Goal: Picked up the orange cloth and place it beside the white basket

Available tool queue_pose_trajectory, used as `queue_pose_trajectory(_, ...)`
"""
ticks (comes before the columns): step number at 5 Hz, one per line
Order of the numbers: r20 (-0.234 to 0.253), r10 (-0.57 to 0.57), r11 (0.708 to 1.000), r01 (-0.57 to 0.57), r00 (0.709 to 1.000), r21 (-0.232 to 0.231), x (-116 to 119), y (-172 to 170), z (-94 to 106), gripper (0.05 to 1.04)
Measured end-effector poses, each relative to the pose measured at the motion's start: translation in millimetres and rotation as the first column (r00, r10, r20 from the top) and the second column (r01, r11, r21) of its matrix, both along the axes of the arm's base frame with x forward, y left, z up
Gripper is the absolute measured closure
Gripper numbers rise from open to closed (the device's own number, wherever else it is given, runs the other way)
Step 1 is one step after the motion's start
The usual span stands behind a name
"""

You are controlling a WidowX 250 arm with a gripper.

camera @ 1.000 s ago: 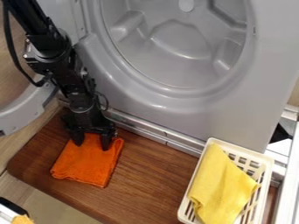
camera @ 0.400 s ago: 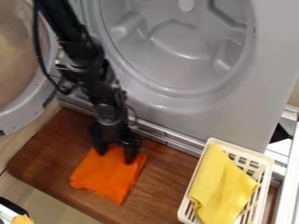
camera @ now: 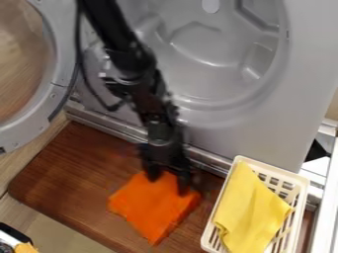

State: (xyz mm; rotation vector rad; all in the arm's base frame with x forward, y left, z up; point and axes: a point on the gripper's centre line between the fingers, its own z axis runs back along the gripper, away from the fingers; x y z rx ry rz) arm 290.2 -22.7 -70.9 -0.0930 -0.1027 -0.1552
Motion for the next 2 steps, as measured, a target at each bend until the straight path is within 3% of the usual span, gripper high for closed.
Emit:
queue_pose_trajectory(1,-0.001,-0.09,0.996,0.09,0.996,-0.018,3,-24,3.4,0.085)
queue_pose_trajectory(2,0.006,-0.087,0.996,0.087,0.996,-0.019,1,-23,14.9,0.085)
